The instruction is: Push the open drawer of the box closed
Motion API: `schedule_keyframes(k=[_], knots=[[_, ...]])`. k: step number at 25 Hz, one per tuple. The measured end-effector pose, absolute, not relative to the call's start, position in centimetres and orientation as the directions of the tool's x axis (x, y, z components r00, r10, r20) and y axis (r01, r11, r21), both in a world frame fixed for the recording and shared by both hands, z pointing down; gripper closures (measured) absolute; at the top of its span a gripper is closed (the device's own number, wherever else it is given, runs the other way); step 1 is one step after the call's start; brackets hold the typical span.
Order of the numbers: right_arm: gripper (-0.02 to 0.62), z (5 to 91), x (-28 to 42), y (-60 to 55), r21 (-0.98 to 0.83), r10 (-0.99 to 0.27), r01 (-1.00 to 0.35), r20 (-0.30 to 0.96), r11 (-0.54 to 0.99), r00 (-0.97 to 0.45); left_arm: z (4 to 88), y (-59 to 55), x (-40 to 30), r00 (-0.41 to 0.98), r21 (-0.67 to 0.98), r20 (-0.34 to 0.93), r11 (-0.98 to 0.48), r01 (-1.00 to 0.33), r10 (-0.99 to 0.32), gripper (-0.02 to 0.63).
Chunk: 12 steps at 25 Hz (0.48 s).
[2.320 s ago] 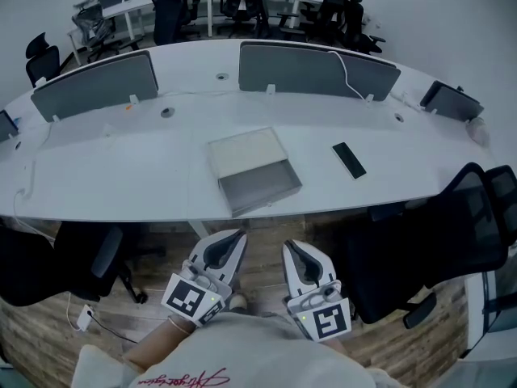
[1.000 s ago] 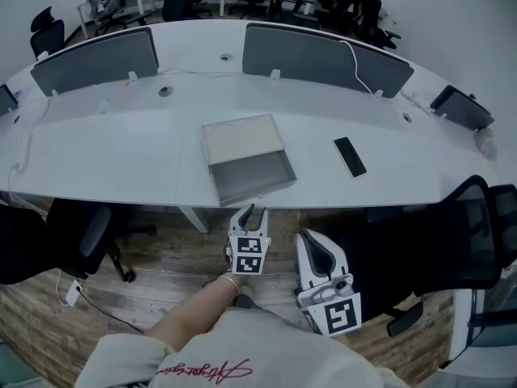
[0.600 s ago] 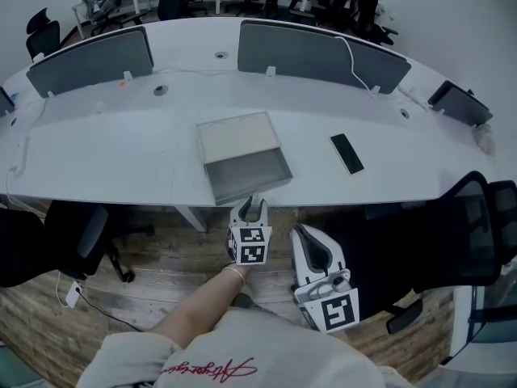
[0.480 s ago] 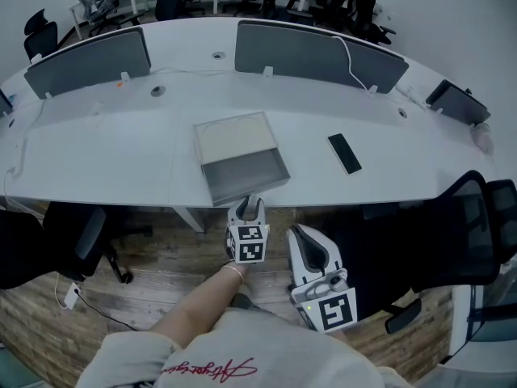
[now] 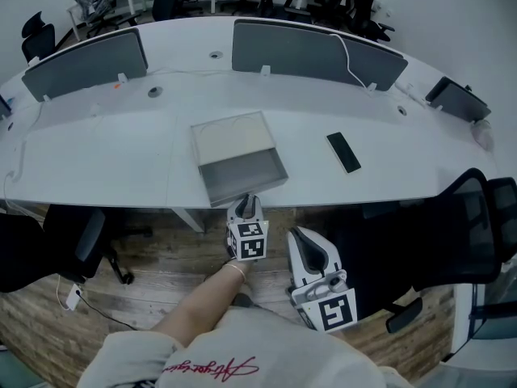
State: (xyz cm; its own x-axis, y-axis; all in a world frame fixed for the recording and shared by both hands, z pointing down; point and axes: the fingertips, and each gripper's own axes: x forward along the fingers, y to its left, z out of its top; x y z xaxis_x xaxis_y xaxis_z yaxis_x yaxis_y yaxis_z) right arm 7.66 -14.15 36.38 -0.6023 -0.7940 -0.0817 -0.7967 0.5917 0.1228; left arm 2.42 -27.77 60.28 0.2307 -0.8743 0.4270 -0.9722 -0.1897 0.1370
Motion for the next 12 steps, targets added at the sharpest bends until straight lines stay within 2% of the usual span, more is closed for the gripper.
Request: schedule_keyframes(k=[12], knots=[[0.575, 36.4, 7.8, -14.5, 0.112, -0.794, -0.798, -0.086, 0.593, -0.602, 59.5, -29.2, 1.1, 0.214, 0.128, 0.431, -0.176, -0.976, -0.877, 0.531]])
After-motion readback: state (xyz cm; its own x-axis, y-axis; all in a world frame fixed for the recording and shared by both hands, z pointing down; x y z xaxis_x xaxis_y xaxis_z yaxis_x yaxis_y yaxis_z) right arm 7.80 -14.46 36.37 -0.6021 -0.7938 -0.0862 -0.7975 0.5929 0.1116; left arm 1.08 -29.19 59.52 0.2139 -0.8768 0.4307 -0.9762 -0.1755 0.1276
